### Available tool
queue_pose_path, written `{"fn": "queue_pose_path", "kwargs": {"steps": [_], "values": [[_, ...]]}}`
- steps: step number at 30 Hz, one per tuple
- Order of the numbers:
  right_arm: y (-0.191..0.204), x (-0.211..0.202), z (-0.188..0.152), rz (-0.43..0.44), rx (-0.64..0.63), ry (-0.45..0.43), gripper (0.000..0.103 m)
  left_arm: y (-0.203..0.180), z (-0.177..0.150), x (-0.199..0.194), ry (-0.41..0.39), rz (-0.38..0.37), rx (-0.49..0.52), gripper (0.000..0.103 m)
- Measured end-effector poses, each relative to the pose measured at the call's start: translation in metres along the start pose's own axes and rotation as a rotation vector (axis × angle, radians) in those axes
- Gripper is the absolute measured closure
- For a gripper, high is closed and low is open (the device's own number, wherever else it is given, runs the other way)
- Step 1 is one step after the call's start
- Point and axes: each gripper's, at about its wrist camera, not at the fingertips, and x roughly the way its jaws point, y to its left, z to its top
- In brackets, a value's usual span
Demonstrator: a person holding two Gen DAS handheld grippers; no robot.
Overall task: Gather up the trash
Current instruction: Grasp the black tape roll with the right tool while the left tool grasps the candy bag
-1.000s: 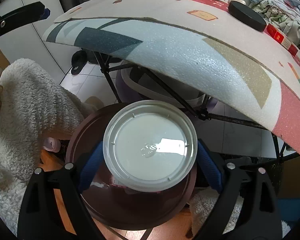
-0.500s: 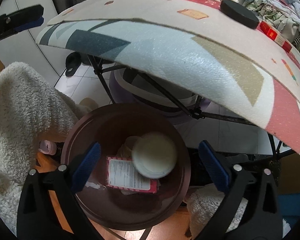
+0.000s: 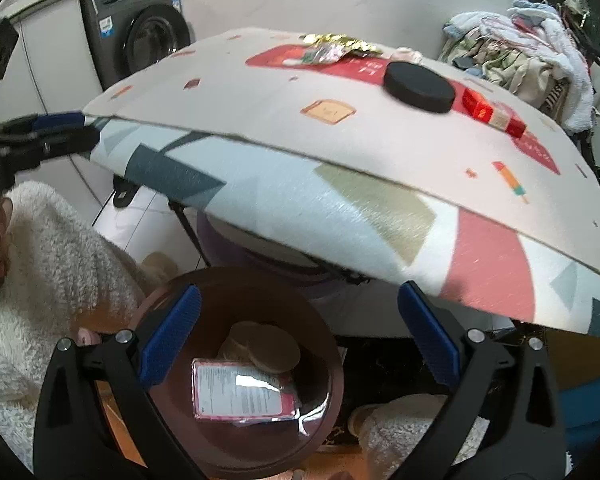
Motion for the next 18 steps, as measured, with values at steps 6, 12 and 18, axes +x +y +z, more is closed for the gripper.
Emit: {"fn": "queue_pose_path", "kwargs": {"steps": [6,12,18], "values": [[-0.015,-0.01,0.006,-0.005,0.045,-0.054,0.006,-0.002,0.001,0.0,-0.002,0.031,0.005,0.006],[-0.042,-0.02,0.021,-0.009,0.119,-0.083,0.006,0.011,0.012,-0.006,-0.032,-0.02,-0.055,0.006],[-0.085,-0.019,0.062,-0.045,0.143,-0.104,0.006,0.022,0.049,-0.01,-0.091,0.012,-0.039,0.006]]}}
